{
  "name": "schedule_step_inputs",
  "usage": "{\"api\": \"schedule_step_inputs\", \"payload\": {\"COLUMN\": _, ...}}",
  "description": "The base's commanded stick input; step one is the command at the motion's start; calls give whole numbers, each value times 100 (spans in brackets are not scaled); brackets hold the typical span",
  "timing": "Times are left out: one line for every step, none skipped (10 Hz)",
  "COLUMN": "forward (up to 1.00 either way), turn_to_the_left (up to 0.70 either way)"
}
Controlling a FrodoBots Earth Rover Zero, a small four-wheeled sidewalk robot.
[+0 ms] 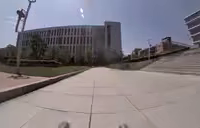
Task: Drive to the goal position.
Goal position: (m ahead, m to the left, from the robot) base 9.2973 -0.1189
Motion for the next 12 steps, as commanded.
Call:
{"api": "schedule_step_inputs", "payload": {"forward": 70, "turn_to_the_left": 0}}
{"api": "schedule_step_inputs", "payload": {"forward": 70, "turn_to_the_left": 0}}
{"api": "schedule_step_inputs", "payload": {"forward": 70, "turn_to_the_left": 0}}
{"api": "schedule_step_inputs", "payload": {"forward": 70, "turn_to_the_left": 0}}
{"api": "schedule_step_inputs", "payload": {"forward": 70, "turn_to_the_left": 0}}
{"api": "schedule_step_inputs", "payload": {"forward": 70, "turn_to_the_left": 0}}
{"api": "schedule_step_inputs", "payload": {"forward": 70, "turn_to_the_left": 0}}
{"api": "schedule_step_inputs", "payload": {"forward": 70, "turn_to_the_left": 0}}
{"api": "schedule_step_inputs", "payload": {"forward": 70, "turn_to_the_left": 0}}
{"api": "schedule_step_inputs", "payload": {"forward": 70, "turn_to_the_left": 0}}
{"api": "schedule_step_inputs", "payload": {"forward": 70, "turn_to_the_left": 0}}
{"api": "schedule_step_inputs", "payload": {"forward": 70, "turn_to_the_left": 0}}
